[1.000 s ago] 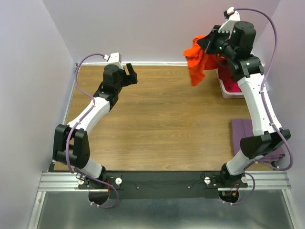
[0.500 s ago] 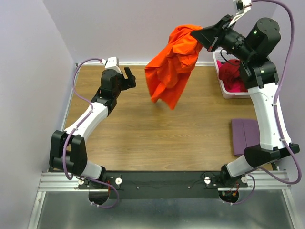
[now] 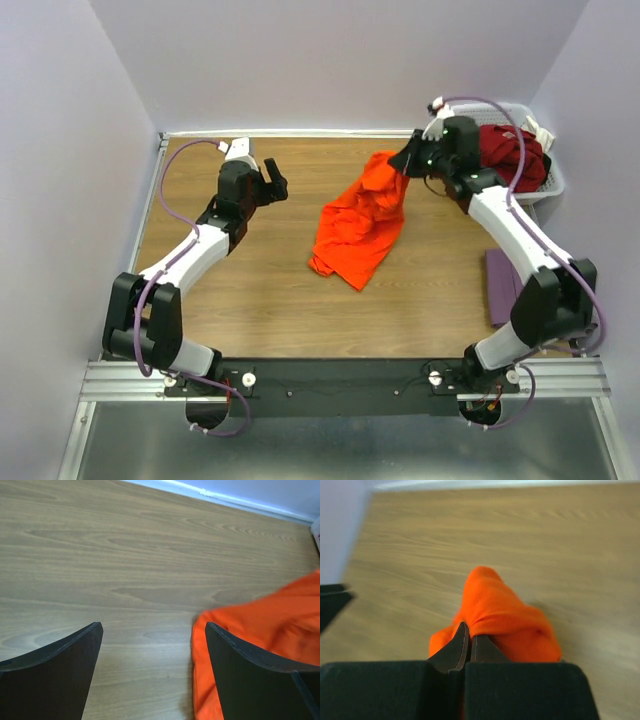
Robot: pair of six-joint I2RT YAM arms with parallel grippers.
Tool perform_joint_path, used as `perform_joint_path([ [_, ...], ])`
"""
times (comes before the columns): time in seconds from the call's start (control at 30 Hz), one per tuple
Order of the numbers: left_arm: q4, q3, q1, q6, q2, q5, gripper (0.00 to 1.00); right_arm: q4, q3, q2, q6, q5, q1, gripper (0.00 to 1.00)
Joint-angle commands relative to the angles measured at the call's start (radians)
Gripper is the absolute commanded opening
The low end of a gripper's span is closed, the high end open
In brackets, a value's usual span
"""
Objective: Fold and stack the t-shirts
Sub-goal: Move the tshirt to the center of the board, then flatten out the tshirt
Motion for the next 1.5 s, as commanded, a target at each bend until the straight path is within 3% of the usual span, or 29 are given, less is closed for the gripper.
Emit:
perform_joint_path([
  [0.0,0.032,-0.044,-0.043,-0.024,0.026,0.047,0.93,0.023,-0.083,0.068,-0.01,0.336,-0.002,0.01],
  [0.27,0.038,-0.098,-0.175,0.02,0.052,0.119,0.92,0.026,-0.076,0.148,0.021,0.551,-0.002,0.01],
  [0.43,0.029,-0.125,-0.27,0.008,0.104,0.1,0.89,0.026,-0.074,0.175,0.042,0.545,-0.004,0.01],
  [0.57,0.021,-0.151,-0.293,-0.03,0.148,0.086,0.67,0.026,-0.076,0.185,0.051,0.534,-0.004,0.01],
  [0.67,0.023,-0.179,-0.296,-0.046,0.15,0.08,0.55,0.026,-0.08,0.183,0.056,0.53,-0.004,0.01],
  [0.77,0.023,-0.197,-0.299,-0.051,0.15,0.078,0.49,0.026,-0.086,0.188,0.059,0.53,-0.004,0.01],
  [1.23,0.015,-0.138,-0.339,-0.047,0.302,0.078,0.47,0.026,-0.103,0.197,0.071,0.519,-0.004,0.01],
  [1.3,0.006,-0.125,-0.339,-0.057,0.337,0.045,0.3,0.024,-0.106,0.195,0.068,0.514,-0.005,0.01],
  [1.37,-0.031,-0.101,-0.339,-0.069,0.343,0.002,0.0,0.024,-0.111,0.185,0.065,0.514,-0.004,0.01],
  [1.47,-0.09,-0.075,-0.337,-0.092,0.279,-0.086,0.0,0.023,-0.12,0.146,0.056,0.519,-0.007,0.01],
])
